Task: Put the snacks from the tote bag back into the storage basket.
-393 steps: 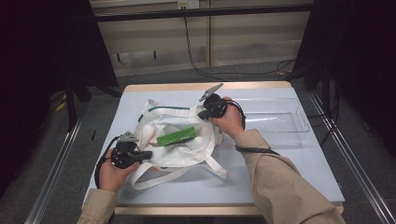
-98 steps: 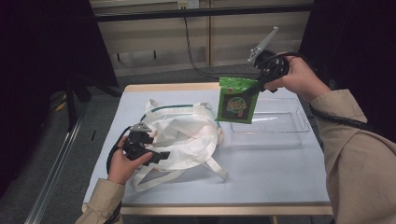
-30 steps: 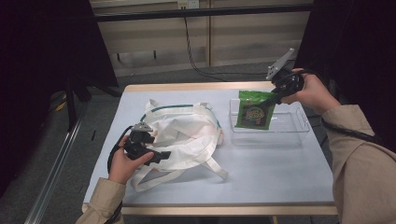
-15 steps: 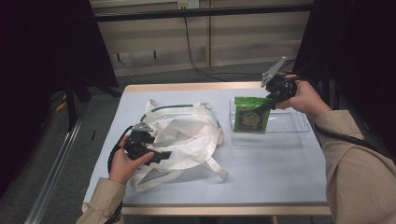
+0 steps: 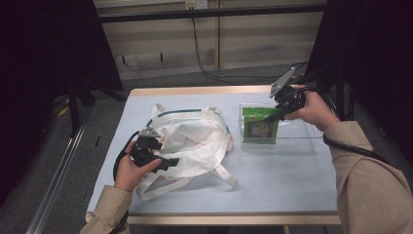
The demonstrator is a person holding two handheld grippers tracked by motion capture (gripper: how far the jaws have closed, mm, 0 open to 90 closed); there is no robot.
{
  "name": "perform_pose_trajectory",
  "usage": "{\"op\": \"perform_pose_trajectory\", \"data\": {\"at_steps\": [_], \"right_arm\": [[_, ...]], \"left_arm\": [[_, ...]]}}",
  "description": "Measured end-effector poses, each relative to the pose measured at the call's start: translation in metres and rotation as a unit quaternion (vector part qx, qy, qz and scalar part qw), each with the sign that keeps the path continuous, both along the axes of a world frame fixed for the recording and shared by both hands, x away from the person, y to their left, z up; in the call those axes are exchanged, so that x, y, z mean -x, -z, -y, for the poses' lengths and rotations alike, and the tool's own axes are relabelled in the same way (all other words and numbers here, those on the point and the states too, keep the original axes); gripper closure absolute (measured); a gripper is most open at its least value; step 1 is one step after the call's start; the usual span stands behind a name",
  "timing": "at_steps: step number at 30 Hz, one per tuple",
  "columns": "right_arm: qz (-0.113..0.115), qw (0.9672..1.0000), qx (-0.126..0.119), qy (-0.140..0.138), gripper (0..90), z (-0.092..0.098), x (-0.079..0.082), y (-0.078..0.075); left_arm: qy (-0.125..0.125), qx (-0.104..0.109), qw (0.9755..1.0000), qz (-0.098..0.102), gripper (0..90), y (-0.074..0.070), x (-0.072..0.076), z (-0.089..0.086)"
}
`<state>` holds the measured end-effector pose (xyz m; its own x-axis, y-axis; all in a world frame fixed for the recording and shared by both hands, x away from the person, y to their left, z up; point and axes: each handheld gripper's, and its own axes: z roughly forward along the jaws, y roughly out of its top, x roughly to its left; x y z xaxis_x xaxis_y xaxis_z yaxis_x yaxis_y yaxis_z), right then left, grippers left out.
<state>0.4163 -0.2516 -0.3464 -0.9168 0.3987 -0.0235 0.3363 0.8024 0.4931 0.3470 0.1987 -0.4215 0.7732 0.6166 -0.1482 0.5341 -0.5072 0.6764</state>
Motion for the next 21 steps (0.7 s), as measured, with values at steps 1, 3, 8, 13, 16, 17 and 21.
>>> {"op": "perform_pose_trajectory", "data": {"at_steps": [1, 3, 8, 13, 16, 17, 21], "right_arm": [[0.003, 1.0000, 0.000, 0.001, 77.3, 0.000, 0.000, 0.001], [0.003, 1.0000, -0.002, -0.001, 77.1, 0.000, 0.002, 0.003], [0.006, 0.9999, -0.006, -0.006, 75.8, 0.002, 0.006, 0.006], [0.004, 0.9998, -0.013, -0.012, 73.0, 0.004, 0.011, 0.008], [0.006, 0.9998, -0.011, -0.018, 69.4, 0.002, 0.015, 0.009], [0.006, 0.9997, -0.014, -0.020, 67.0, 0.002, 0.015, 0.009], [-0.002, 0.9998, -0.017, -0.010, 57.4, 0.001, 0.017, 0.011]], "left_arm": [[0.003, 0.002, 1.0000, -0.004, 5.1, 0.000, 0.000, 0.000], [0.005, 0.002, 1.0000, -0.004, 5.1, 0.000, 0.000, 0.001], [0.004, 0.003, 1.0000, -0.002, 5.1, 0.000, 0.000, 0.002], [0.002, 0.003, 1.0000, -0.002, 5.1, 0.000, 0.000, 0.003], [0.003, 0.000, 1.0000, -0.002, 5.1, -0.001, -0.001, 0.003], [0.006, 0.001, 1.0000, -0.003, 5.1, -0.001, -0.001, 0.003], [0.004, -0.001, 1.0000, -0.004, 5.1, 0.000, -0.001, 0.006]]}}
